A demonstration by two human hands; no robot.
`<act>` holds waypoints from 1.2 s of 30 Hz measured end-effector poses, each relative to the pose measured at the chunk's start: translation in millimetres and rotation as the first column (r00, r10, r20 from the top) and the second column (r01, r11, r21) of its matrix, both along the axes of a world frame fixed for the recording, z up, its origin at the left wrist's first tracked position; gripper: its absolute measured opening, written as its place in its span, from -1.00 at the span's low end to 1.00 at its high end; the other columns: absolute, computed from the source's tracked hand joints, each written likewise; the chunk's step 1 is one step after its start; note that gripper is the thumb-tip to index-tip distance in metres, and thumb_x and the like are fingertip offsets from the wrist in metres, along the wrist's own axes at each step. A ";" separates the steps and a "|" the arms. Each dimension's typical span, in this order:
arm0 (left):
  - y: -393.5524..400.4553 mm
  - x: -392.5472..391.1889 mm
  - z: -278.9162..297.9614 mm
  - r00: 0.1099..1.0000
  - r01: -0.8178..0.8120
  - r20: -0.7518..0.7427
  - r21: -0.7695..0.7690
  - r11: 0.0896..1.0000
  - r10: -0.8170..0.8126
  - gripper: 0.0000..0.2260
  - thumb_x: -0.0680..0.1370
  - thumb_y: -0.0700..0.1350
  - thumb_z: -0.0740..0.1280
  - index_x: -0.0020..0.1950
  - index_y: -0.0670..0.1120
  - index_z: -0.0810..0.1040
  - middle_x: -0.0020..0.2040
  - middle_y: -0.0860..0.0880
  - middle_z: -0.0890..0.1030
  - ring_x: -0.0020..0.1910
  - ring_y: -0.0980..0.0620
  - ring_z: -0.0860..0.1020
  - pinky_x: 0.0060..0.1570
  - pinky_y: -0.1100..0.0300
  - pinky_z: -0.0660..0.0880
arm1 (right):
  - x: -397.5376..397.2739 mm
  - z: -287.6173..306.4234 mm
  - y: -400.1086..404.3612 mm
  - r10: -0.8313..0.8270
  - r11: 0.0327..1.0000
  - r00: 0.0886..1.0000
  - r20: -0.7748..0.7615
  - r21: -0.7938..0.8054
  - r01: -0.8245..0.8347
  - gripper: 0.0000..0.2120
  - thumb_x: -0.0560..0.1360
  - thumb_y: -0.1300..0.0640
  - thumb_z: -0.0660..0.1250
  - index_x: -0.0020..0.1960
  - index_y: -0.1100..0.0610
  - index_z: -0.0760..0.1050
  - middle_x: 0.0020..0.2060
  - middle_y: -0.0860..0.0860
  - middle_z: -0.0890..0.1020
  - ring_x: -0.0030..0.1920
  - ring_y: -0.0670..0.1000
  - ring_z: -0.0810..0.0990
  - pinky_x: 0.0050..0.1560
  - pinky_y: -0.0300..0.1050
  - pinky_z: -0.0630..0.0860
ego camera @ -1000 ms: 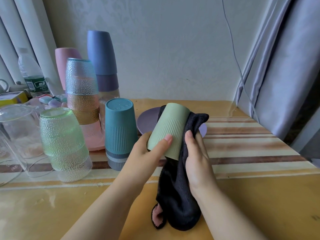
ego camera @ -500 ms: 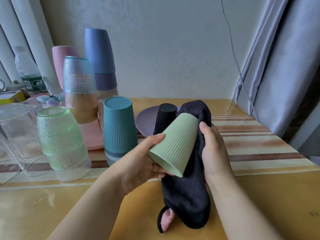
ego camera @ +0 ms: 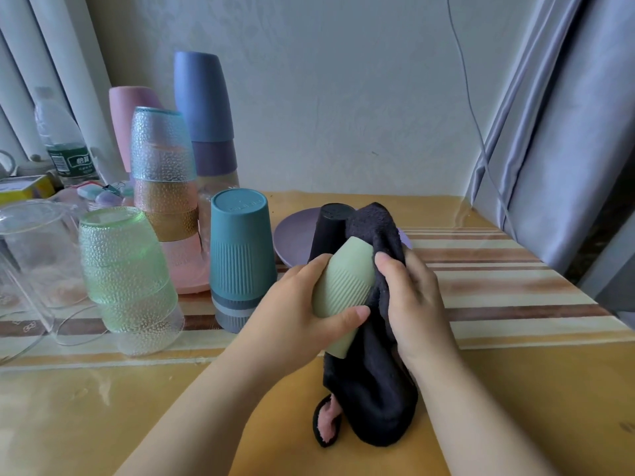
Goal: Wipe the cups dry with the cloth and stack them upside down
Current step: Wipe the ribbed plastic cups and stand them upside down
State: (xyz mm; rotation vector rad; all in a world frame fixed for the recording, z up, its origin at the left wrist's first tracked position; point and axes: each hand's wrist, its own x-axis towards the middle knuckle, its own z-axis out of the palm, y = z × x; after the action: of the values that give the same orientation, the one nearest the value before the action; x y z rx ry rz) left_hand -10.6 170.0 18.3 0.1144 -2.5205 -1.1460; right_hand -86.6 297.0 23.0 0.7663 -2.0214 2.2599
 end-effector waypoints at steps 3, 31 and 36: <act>-8.1 3.1 3.7 0.994 0.092 0.049 0.142 0.986 -0.100 -0.32 0.29 0.33 0.40 0.36 0.14 0.43 0.10 0.16 0.60 0.09 0.17 0.57 0.09 0.12 0.56 | -0.6 3.8 2.3 0.017 1.000 0.998 0.058 -0.023 -0.016 -0.81 0.38 -0.03 0.22 -0.23 -0.10 0.62 -0.28 -0.13 0.66 -0.19 -0.15 0.60 -0.13 -0.23 0.50; 14.3 0.8 -1.3 0.994 -0.106 -0.027 0.023 0.994 0.106 -0.20 0.27 0.52 0.23 0.44 0.20 0.30 0.09 0.21 0.38 0.19 0.19 0.36 0.19 0.24 0.34 | 5.8 1.7 -3.4 -0.053 0.976 0.980 0.189 -0.200 0.092 -0.86 0.54 0.04 0.27 0.03 0.00 0.58 -0.03 -0.03 0.69 0.06 0.01 0.63 0.18 0.17 0.51; 10.3 0.6 -2.1 0.992 -0.096 -0.070 0.163 0.982 0.109 -0.24 0.18 0.41 0.46 0.32 0.21 0.40 0.07 0.21 0.48 0.10 0.21 0.48 0.14 0.11 0.50 | 3.0 -3.2 -6.1 -0.002 0.975 0.972 0.236 -0.217 0.054 -0.83 0.55 0.04 0.25 -0.08 -0.07 0.62 -0.04 0.02 0.69 0.06 0.07 0.63 0.18 0.22 0.50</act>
State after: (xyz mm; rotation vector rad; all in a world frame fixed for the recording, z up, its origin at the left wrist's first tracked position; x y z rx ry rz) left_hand -10.0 180.3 16.2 0.2331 -2.3242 -1.2829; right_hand -83.6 290.9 19.8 0.4701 -1.7996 2.6095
